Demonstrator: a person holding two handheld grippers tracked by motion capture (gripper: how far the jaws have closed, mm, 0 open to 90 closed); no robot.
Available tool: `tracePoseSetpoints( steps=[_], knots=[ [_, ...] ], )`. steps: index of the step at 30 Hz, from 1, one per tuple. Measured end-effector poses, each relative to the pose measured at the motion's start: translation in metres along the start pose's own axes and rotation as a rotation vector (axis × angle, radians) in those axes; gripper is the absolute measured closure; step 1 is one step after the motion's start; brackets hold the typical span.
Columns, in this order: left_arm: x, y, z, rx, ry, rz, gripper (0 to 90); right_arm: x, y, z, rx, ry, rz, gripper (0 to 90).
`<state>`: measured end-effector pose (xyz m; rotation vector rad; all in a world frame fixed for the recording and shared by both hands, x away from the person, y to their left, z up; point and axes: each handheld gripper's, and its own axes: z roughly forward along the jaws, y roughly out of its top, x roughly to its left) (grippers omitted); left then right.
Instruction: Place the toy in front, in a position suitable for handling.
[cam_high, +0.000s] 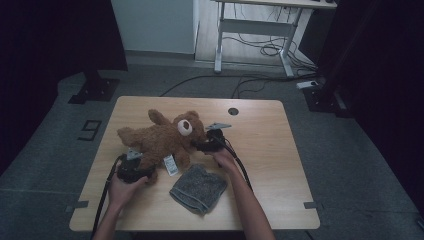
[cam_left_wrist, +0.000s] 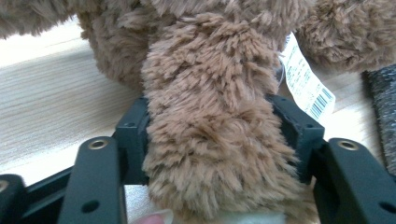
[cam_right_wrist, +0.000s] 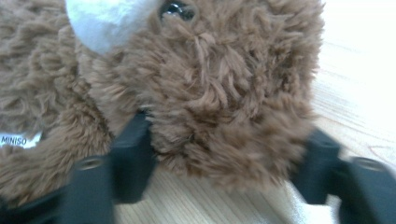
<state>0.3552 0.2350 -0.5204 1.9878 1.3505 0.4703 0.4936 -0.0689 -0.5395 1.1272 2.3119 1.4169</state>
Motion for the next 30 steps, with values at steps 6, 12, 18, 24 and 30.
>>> tracePoseSetpoints(
  steps=[6, 12, 18, 24, 30],
  knots=[
    [0.000, -0.001, 0.000, -0.009, 0.006, 0.000, 51.3, 0.002, 0.003, -0.003, 0.012, -0.010, -0.035, 61.5],
    [0.003, 0.001, -0.004, -0.046, 0.045, 0.022, 66.7, 0.005, 0.007, -0.008, -0.009, -0.020, -0.066, 66.8],
    [0.007, 0.009, -0.009, -0.081, 0.063, 0.015, 69.9, 0.012, 0.015, -0.019, -0.072, -0.036, -0.113, 69.8],
    [0.002, 0.022, -0.011, -0.104, 0.061, 0.034, 71.5, 0.013, 0.021, -0.035, -0.123, -0.064, -0.134, 70.6],
    [-0.010, 0.040, -0.013, -0.122, 0.039, 0.063, 72.0, 0.010, 0.028, -0.063, -0.177, -0.089, -0.124, 71.6]
  ],
)
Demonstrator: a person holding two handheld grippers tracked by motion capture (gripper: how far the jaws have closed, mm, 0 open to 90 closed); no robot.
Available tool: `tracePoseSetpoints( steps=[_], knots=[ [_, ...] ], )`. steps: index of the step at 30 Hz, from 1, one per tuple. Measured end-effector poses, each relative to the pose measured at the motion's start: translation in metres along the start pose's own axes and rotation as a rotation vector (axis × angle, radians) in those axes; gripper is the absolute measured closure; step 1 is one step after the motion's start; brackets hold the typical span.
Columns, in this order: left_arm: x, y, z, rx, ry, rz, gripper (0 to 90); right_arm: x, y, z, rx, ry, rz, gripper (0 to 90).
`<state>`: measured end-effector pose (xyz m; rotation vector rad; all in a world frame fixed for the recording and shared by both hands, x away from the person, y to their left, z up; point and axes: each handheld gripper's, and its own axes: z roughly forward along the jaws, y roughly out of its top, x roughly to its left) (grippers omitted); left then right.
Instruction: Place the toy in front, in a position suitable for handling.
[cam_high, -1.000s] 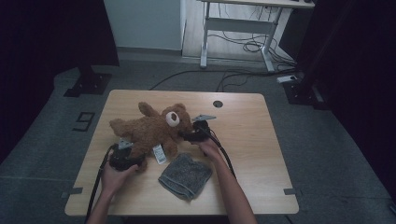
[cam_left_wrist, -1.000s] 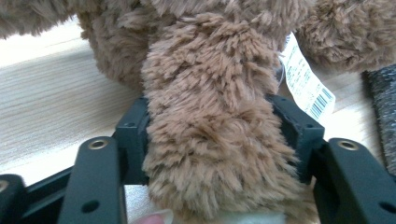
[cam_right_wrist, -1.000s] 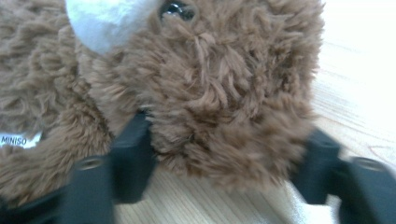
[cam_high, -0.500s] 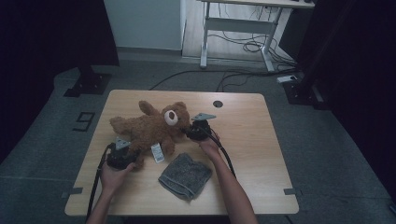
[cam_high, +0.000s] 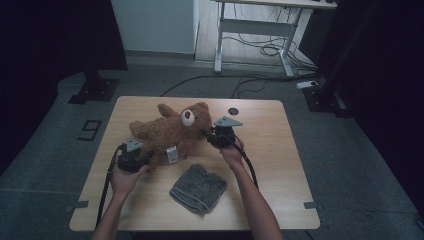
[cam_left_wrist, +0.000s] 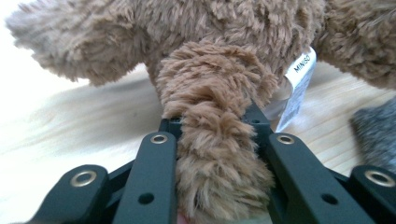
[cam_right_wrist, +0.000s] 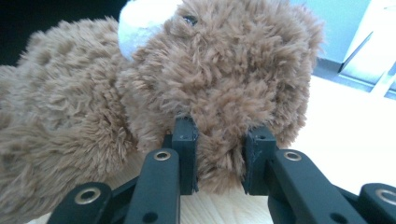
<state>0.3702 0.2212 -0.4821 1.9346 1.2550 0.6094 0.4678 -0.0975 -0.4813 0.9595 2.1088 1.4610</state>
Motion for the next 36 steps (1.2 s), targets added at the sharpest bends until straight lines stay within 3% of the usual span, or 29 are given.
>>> tracePoseSetpoints(
  steps=[11, 17, 20, 27, 36],
  knots=[
    [-0.030, 0.034, 0.003, -0.029, -0.038, 0.076, 72.2, -0.020, 0.003, -0.054, -0.077, -0.046, 0.010, 71.6],
    [-0.048, 0.048, 0.014, -0.028, -0.073, 0.137, 72.2, -0.034, -0.009, -0.080, -0.098, -0.081, 0.047, 71.6],
    [-0.055, 0.050, 0.023, -0.014, -0.094, 0.149, 72.2, -0.040, -0.018, -0.090, -0.103, -0.100, 0.065, 71.5],
    [-0.066, 0.051, 0.042, 0.022, -0.130, 0.153, 72.0, -0.049, -0.040, -0.101, -0.090, -0.128, 0.105, 71.4],
    [-0.070, 0.044, 0.056, 0.066, -0.162, 0.164, 70.5, -0.057, -0.063, -0.099, -0.058, -0.144, 0.146, 70.8]
  ],
)
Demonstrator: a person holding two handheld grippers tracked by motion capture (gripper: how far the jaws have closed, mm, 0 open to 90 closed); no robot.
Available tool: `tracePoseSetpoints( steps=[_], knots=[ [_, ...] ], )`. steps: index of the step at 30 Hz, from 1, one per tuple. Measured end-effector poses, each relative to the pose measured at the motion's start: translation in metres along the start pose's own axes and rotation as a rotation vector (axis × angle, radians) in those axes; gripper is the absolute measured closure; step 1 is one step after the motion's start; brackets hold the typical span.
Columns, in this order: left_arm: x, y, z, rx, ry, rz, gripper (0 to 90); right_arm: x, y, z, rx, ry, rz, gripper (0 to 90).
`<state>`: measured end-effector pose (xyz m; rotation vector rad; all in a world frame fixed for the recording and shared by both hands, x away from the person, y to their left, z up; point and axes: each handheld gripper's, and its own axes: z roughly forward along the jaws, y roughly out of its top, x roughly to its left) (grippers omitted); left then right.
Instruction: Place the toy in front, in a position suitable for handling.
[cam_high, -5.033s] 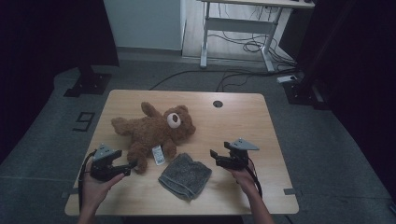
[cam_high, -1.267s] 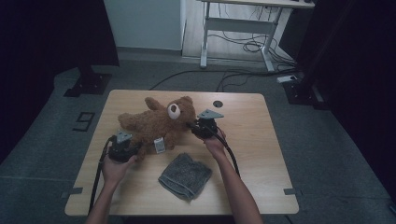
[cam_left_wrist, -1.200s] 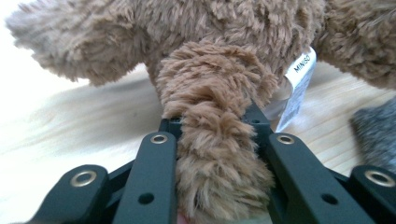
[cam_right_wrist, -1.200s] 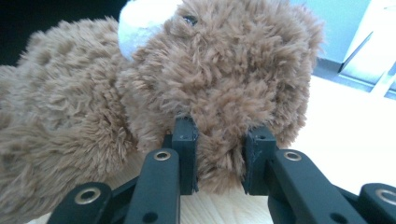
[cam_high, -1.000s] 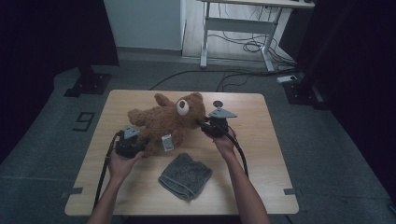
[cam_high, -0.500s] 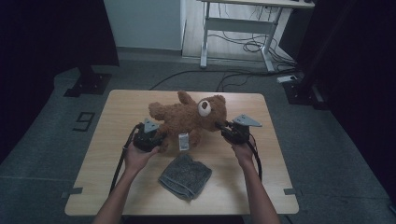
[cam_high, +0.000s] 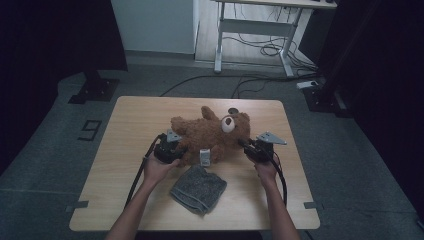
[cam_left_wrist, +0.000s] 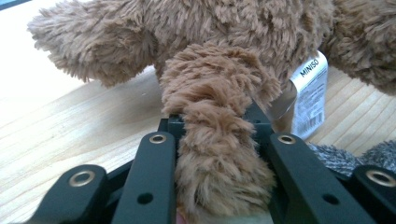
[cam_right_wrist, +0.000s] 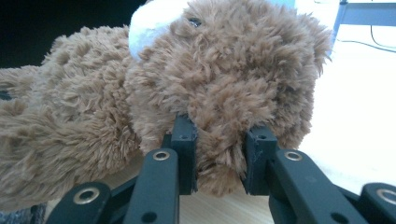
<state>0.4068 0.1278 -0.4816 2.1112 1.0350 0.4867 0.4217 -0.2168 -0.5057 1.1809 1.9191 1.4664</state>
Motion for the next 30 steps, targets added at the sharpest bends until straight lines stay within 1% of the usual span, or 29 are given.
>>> tracePoseSetpoints(
  steps=[4, 6, 10, 15, 17, 19, 21, 22, 24, 25, 26, 28, 30],
  knots=[
    [0.003, -0.004, 0.001, 0.017, -0.015, 0.005, 67.7, 0.000, -0.010, 0.000, 0.008, 0.004, 0.002, 70.4],
    [0.003, -0.007, 0.001, 0.014, -0.026, 0.001, 66.6, 0.001, -0.014, -0.001, 0.009, 0.003, 0.005, 70.3],
    [0.002, -0.010, 0.001, 0.019, -0.028, 0.010, 64.9, 0.001, -0.018, -0.001, 0.012, 0.003, 0.007, 70.1],
    [0.003, -0.011, 0.004, 0.025, -0.033, 0.013, 62.2, 0.000, -0.021, -0.001, 0.023, 0.001, 0.016, 69.5],
    [0.003, -0.011, 0.004, 0.028, -0.034, 0.013, 59.5, -0.001, -0.022, -0.001, 0.023, 0.002, 0.017, 69.3],
    [0.004, -0.012, 0.004, 0.029, -0.027, 0.011, 53.5, -0.001, -0.024, -0.001, 0.022, -0.001, 0.014, 68.5],
    [0.004, -0.012, 0.000, 0.012, -0.027, 0.001, 48.1, -0.001, -0.025, -0.001, 0.025, -0.005, 0.015, 68.1],
    [0.005, -0.012, -0.004, 0.004, -0.020, -0.001, 45.5, -0.001, -0.026, -0.001, 0.026, -0.006, 0.016, 67.7],
    [0.006, -0.013, -0.012, -0.014, -0.011, -0.004, 41.5, -0.001, -0.027, -0.001, 0.029, -0.008, 0.017, 67.3],
    [0.006, -0.013, -0.012, -0.014, -0.011, -0.004, 40.3, -0.001, -0.027, -0.001, 0.029, -0.008, 0.015, 67.1],
    [0.008, -0.014, -0.021, -0.027, -0.013, -0.006, 39.5, -0.001, -0.027, -0.001, 0.031, -0.010, 0.013, 66.9],
    [0.009, -0.016, -0.030, -0.043, -0.020, -0.017, 37.5, -0.001, -0.028, -0.001, 0.035, -0.015, 0.006, 66.3],
    [0.010, -0.019, -0.038, -0.046, -0.034, -0.030, 36.1, -0.001, -0.028, -0.001, 0.037, -0.017, 0.001, 66.0]
  ],
)
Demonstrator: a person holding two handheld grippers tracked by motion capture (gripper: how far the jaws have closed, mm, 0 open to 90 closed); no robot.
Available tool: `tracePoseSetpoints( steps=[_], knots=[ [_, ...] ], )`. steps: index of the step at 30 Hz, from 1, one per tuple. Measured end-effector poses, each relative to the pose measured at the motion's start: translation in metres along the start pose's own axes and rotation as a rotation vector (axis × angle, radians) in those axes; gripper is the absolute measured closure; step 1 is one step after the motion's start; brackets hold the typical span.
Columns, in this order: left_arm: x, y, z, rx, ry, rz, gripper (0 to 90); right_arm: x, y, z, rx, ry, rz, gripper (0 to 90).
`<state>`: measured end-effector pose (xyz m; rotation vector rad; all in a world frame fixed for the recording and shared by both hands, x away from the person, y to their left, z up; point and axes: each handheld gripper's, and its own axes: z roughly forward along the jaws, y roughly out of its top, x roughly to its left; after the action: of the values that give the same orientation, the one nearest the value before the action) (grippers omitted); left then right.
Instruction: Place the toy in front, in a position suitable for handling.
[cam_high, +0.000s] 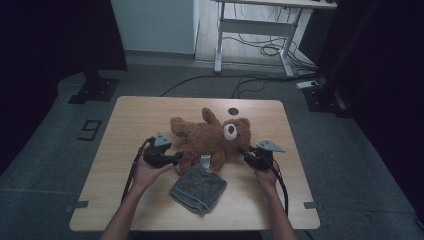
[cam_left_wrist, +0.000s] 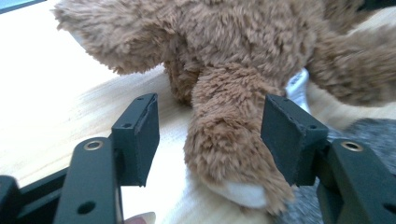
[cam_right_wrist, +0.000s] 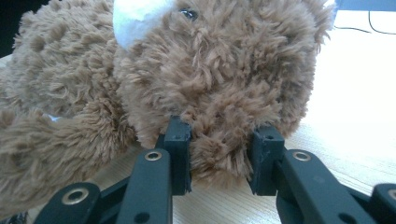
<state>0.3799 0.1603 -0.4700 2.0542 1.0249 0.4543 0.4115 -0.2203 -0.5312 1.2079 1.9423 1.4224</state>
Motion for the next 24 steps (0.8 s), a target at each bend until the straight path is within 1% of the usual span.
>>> tracePoseSetpoints(
  steps=[3, 6, 8, 12, 13, 14, 15, 16, 17, 19, 24],
  knots=[
    [-0.003, -0.007, -0.009, 0.004, -0.010, -0.003, 35.0, 0.000, 0.000, 0.000, 0.000, 0.001, 0.004, 65.8],
    [-0.008, -0.016, -0.015, 0.012, -0.030, -0.003, 33.9, 0.001, -0.001, 0.000, 0.002, 0.001, 0.006, 65.4],
    [-0.011, -0.021, -0.017, 0.010, -0.050, -0.015, 33.3, 0.001, -0.001, -0.001, 0.003, 0.001, 0.007, 65.1],
    [-0.014, -0.031, -0.021, -0.013, -0.090, -0.045, 32.9, 0.000, -0.002, -0.002, 0.008, 0.000, 0.005, 64.0],
    [-0.015, -0.032, -0.020, 0.000, -0.095, -0.041, 32.9, 0.000, -0.002, -0.002, 0.010, -0.001, 0.005, 63.7],
    [-0.015, -0.033, -0.020, 0.014, -0.086, -0.028, 32.2, 0.000, -0.003, -0.002, 0.013, -0.001, 0.007, 63.5],
    [-0.015, -0.034, -0.021, 0.012, -0.077, -0.029, 32.1, 0.000, -0.003, -0.002, 0.013, 0.000, 0.010, 63.3],
    [-0.015, -0.035, -0.021, 0.005, -0.080, -0.039, 32.4, -0.001, -0.003, -0.002, 0.012, 0.001, 0.012, 63.2],
    [-0.014, -0.036, -0.021, 0.007, -0.086, -0.039, 32.4, -0.001, -0.004, -0.002, 0.013, 0.000, 0.012, 63.1],
    [-0.015, -0.038, -0.022, 0.012, -0.081, -0.039, 32.2, -0.001, -0.004, -0.002, 0.014, 0.001, 0.010, 62.6],
    [-0.016, -0.042, -0.023, 0.020, -0.084, -0.046, 32.1, -0.001, -0.004, -0.003, 0.013, -0.002, 0.009, 61.9]
  ],
)
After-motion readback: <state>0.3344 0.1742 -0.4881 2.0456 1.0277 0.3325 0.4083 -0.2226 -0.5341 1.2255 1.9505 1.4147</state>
